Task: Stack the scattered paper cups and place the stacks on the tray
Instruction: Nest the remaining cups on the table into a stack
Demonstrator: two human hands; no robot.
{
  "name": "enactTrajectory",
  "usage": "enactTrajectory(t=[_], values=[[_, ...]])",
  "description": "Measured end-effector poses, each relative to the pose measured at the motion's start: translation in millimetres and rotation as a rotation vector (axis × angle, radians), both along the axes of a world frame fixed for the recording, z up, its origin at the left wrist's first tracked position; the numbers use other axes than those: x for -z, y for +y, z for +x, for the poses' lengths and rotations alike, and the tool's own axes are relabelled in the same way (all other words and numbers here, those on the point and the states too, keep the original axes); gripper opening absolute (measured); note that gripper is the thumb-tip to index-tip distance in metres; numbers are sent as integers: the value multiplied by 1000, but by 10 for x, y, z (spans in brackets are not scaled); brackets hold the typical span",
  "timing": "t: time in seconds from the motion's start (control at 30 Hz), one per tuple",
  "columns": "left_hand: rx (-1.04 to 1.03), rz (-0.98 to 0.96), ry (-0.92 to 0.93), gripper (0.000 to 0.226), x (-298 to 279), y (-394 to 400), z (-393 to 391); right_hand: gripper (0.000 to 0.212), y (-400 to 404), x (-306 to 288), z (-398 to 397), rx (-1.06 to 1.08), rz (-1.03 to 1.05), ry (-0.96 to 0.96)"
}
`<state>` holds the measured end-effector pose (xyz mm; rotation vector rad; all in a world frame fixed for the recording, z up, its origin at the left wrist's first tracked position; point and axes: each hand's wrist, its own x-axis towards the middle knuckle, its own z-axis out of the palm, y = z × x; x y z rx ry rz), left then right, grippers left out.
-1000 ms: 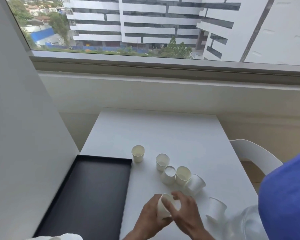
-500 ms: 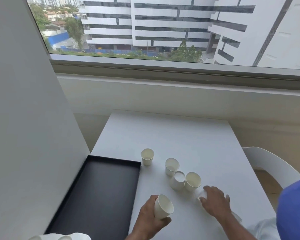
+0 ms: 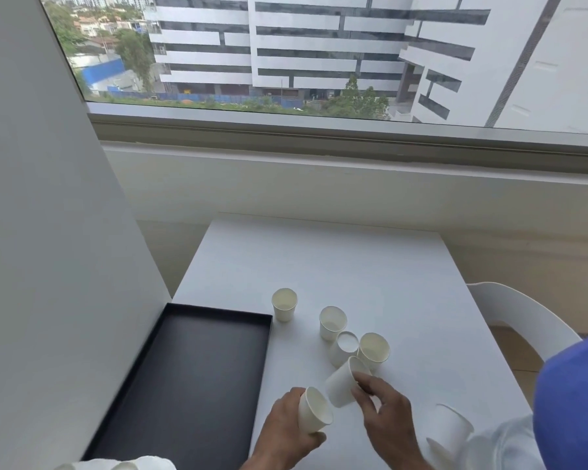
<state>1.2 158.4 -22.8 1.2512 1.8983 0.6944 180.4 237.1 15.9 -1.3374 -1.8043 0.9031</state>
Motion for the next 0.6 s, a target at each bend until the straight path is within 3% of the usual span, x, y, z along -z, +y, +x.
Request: enactTrajectory(t=[0.17,0.43,0.53,0.6], values=[[-20,49,-50,69,-51,38,8,36,-146,-91,-142,-204,47,47],[94,130,-98,97,-103,101,45,38,-129,-161,-148,-441,-120,-27],[89,159,-65,84,-115,99,53,35,-57,-187,-100,-326,-167,27],[69,165,-64,81,-107,101,42,29,81,-156,3,-106,-50,-82]])
